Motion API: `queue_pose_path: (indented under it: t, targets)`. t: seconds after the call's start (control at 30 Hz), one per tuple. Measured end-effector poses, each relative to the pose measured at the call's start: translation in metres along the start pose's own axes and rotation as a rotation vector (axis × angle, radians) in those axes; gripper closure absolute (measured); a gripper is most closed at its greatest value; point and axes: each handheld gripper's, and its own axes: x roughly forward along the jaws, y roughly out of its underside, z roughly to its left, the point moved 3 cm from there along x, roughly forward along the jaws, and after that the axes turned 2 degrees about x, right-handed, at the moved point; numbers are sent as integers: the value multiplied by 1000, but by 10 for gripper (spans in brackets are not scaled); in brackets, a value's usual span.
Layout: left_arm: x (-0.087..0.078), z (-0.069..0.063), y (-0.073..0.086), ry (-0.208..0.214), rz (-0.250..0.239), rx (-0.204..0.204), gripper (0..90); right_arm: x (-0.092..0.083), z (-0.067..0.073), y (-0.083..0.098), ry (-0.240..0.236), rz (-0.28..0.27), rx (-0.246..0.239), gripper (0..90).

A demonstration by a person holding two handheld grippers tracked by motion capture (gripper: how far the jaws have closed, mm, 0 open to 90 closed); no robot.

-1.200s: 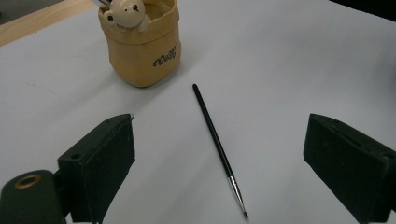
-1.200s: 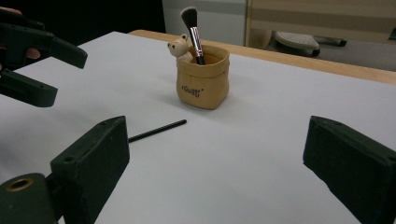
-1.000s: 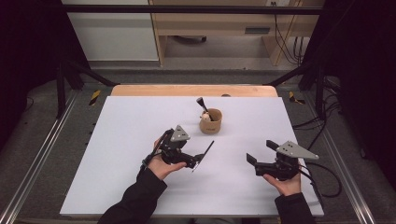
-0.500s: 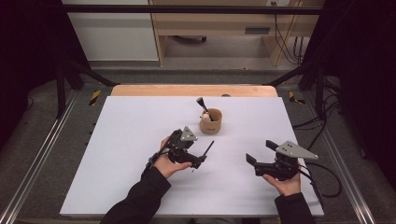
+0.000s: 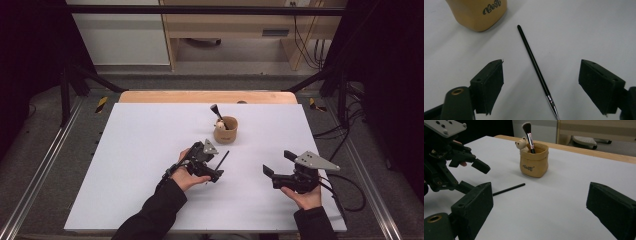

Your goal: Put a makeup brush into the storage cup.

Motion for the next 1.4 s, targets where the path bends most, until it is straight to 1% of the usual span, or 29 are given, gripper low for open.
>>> queue_pose_path:
  t: [0.03,0.13,0.2,0.4,0.43,0.57,0.6,0.63,0.67,0.7,0.73,0.8,0.83,0.9,1.0,1.03,1.13,1.17,1.23,1.27,1.4]
  targets:
    - [3,-1,0,4,13,6,205,0,0,0,0,0,0,75]
    - [7,-1,1,7,27,12,222,0,0,0,0,1,0,75]
    - [10,-2,1,5,39,9,229,0,0,0,-1,0,0,76]
    - [18,-2,3,-14,54,7,278,0,0,0,-1,2,-2,76]
    - [18,-2,3,-14,63,11,311,0,0,0,0,2,-2,76]
    - [22,-3,4,-10,71,-2,367,1,0,1,-2,6,-3,76]
    - [23,-3,4,-9,74,-8,367,1,0,1,-2,6,-3,76]
    - [25,-3,5,-3,82,-21,411,1,0,1,-3,6,-2,76]
    - [25,-3,5,-3,82,-21,432,1,0,1,-3,6,-2,76]
    - [26,-3,5,-1,92,-21,453,1,0,1,-3,6,-3,76]
    - [28,-3,6,2,92,-28,453,1,0,1,-3,6,-3,76]
    - [29,-3,6,5,103,-33,486,1,1,1,-4,7,0,76]
    - [30,-3,7,4,101,-41,525,1,1,1,-4,7,-2,76]
    - [30,-2,7,6,101,-54,548,1,1,1,-4,7,-1,76]
    - [30,-2,7,4,101,-55,589,2,1,1,-2,9,0,76]
    - [29,-2,7,7,102,-56,601,2,0,1,-5,10,-13,76]
    - [29,-3,7,8,104,-52,625,2,1,1,-5,11,-10,76]
    - [29,-4,7,15,107,-47,651,2,1,1,-5,12,-9,76]
    - [29,-4,7,16,107,-46,677,2,1,1,-5,10,-9,76]
    - [28,-4,7,20,112,-40,677,2,1,1,-5,10,-9,76]
    - [28,-4,7,24,114,-37,721,2,1,2,-6,12,-11,76]
